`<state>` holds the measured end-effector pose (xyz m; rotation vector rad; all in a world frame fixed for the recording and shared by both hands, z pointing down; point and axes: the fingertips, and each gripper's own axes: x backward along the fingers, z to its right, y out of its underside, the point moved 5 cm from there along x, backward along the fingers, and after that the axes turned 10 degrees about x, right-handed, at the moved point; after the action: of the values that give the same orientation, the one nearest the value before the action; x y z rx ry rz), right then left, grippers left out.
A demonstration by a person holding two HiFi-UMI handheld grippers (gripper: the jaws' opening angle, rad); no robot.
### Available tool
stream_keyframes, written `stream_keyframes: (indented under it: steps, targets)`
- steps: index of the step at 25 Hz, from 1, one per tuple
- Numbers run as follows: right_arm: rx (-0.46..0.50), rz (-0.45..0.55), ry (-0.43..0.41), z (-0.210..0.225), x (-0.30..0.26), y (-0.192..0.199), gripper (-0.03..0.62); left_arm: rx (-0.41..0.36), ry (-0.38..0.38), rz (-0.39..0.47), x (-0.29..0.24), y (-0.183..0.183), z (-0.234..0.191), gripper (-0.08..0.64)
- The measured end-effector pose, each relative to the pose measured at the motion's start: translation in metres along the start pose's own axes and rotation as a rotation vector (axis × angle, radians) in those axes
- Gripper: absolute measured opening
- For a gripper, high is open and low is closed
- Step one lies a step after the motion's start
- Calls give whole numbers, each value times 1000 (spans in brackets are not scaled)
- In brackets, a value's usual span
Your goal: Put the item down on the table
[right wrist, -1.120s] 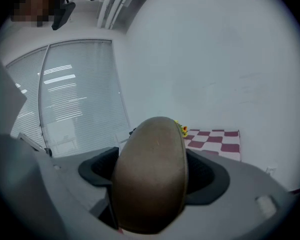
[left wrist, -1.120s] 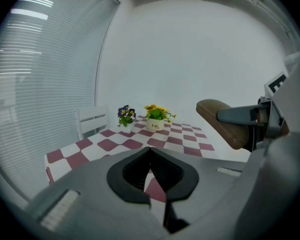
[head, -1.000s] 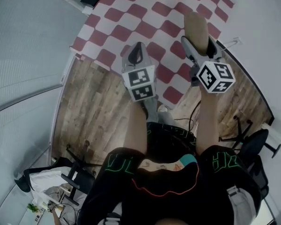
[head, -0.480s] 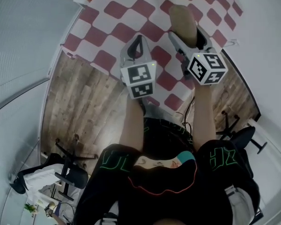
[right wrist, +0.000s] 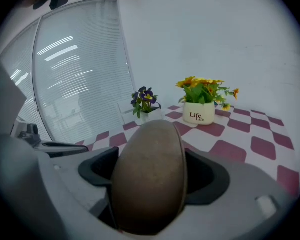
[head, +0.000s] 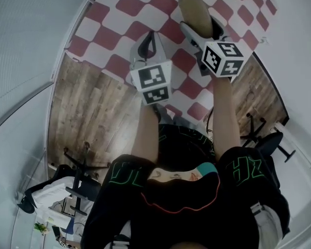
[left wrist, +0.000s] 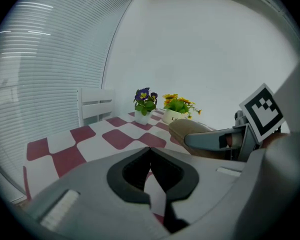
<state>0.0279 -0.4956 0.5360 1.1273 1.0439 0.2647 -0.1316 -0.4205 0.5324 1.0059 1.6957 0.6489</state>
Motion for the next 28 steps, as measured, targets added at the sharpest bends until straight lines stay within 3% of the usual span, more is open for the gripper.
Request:
stream_keyframes:
  steps: [8,20,24,28]
  targets:
    - [46,-103,-18,2,-20,18,408,14,-12,-3,-7,0,-4,8]
    - [-33,-180,-61,7,-29,34,414,48,-32,-3,-7,6,-5,8]
    - [-37,-177,-64,8,-25,33,416,60,-43,14,0,5,0,8]
    - [-12,-109,-49,11,-9,19,416,66,-82,63,13,-2,5,8]
